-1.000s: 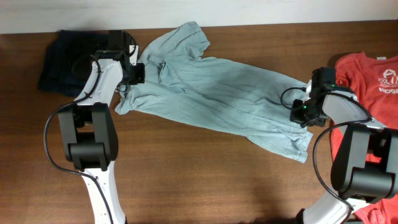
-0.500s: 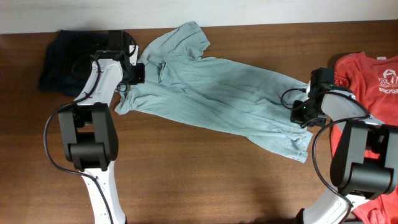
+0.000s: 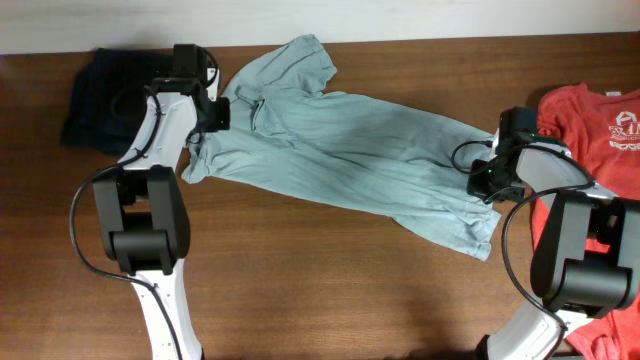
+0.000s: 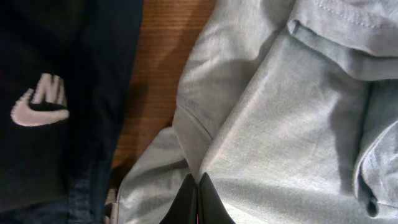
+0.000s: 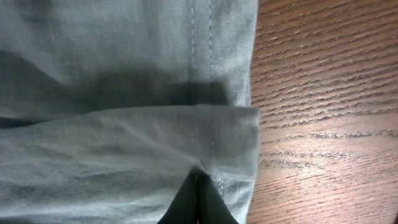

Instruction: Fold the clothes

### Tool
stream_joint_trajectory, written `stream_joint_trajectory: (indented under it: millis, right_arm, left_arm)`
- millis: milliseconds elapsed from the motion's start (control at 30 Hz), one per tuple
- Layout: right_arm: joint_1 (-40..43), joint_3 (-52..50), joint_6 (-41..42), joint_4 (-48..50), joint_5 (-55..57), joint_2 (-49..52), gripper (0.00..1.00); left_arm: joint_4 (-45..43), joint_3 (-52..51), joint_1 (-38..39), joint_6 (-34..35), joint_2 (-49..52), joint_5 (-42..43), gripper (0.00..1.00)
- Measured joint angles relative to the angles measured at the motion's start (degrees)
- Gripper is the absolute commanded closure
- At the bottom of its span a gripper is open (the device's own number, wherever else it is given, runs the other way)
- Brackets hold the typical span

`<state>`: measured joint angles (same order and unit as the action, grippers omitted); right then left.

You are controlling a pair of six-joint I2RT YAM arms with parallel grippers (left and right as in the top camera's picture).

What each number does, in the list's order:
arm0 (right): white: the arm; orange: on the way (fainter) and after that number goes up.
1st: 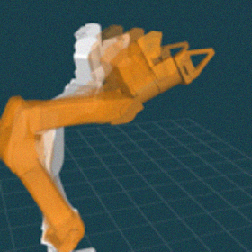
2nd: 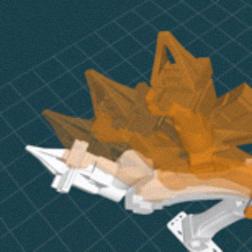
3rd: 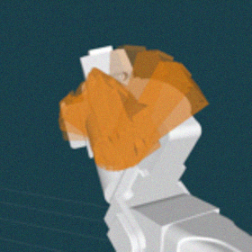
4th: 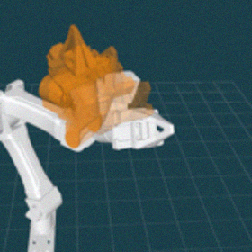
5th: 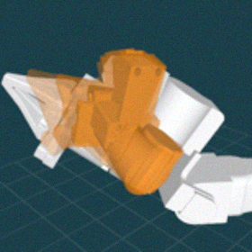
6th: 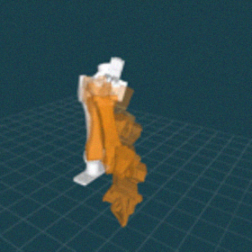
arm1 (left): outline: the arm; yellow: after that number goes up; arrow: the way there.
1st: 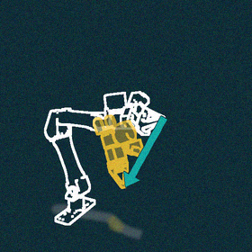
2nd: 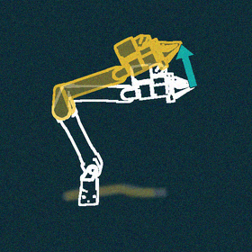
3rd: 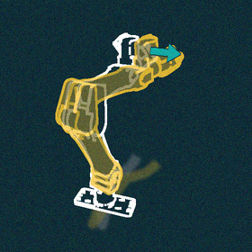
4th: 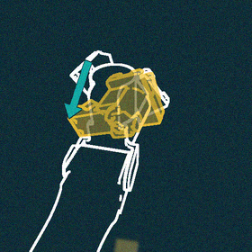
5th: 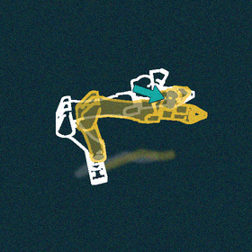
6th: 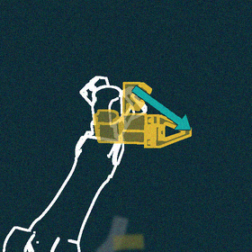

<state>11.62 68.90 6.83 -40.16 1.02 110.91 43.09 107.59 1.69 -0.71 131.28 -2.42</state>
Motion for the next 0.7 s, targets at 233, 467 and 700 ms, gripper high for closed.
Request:
stream_joint_trajectory:
  millis: [233, 467, 700]
  right_arm:
    - [0.0, 0.0, 0.0, 0.0, 0.0, 0.0, 0.96]
    - [0.0, 0.0, 0.0, 0.0, 0.0, 0.0, 0.96]
    - [0.0, 0.0, 0.0, 0.0, 0.0, 0.0, 0.96]
  left_arm:
    - [0.0, 0.1, 0.0, 0.0, 0.0, -0.7, 1.0]
    - [0.1, 0.1, 0.0, 0.0, 0.0, -2.8, 0.99]
    - [0.5, 0.2, 0.0, 0.0, 0.0, -4.2, 0.99]
